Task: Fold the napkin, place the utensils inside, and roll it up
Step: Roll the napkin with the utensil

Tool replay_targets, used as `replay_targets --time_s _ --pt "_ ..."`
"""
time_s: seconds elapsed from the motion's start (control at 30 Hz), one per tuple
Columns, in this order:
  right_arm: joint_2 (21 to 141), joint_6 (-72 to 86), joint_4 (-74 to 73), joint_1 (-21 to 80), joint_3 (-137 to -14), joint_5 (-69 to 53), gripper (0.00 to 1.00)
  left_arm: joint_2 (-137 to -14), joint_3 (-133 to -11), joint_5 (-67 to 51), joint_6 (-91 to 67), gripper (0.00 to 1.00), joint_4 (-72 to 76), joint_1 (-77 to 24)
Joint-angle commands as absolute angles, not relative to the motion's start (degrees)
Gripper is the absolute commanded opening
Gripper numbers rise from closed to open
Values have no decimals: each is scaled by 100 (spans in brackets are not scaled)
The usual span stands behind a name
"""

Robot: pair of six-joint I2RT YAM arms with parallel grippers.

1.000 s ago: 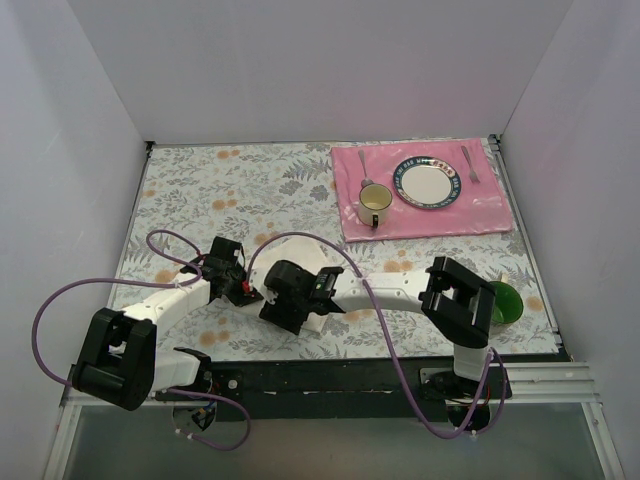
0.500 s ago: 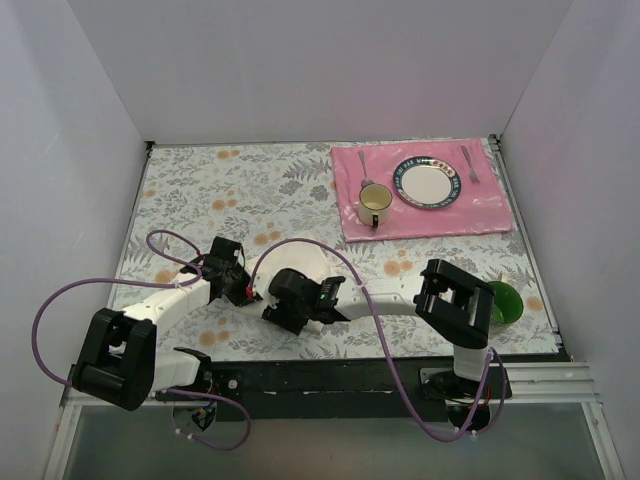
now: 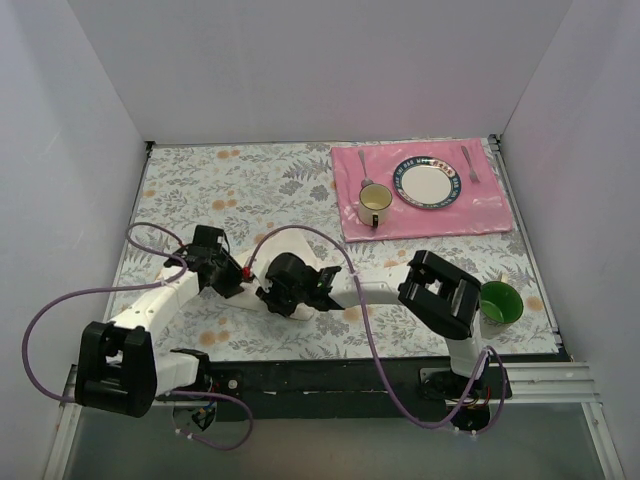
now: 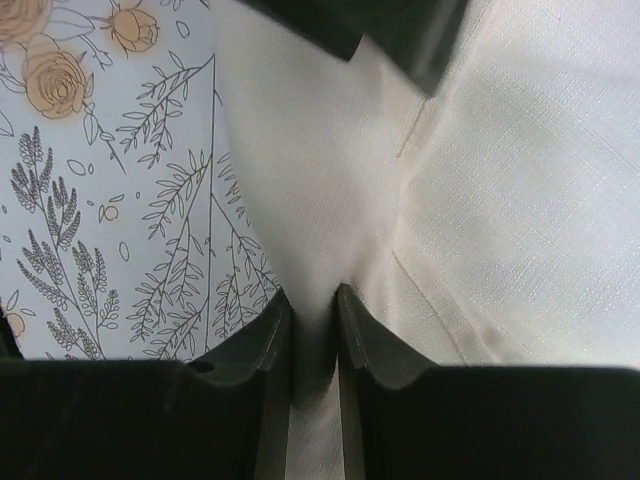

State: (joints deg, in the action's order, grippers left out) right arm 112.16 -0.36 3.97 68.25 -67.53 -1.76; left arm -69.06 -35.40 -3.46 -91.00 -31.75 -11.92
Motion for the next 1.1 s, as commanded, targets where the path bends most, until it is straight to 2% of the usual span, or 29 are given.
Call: replay_targets --time_s 0.0,0.1,0.3,0.5,0.6,0.8,1.07 --pt "11953 377 -598 6636 -6521 -1174 10 -6330 -4209 -290 -8930 41 -3813 -923" --pt "12084 632 -606 6399 -6714 -1825 7 -6214 -4543 -194 -9096 53 -4235 -888" --pt "12462 1159 -686 5934 -7188 -2941 5 -6118 -4202 -938 -9605 54 -4694 -888" --pt "12718 1809 -432 5617 -7330 -3726 4 -5792 -3640 -1081 -10195 57 -4746 -888" --pt "12692 1889 -378 5555 -7321 -3735 3 -6020 -3472 -1169 -10353 60 -4553 -896" --pt "12639 1942 -281 5555 -7277 -3709 2 -6679 -3349 -1029 -10590 60 -3894 -967" --pt "12630 1934 -281 5546 -7286 -3770 1 -6908 -3059 -642 -10793 59 -3472 -1011"
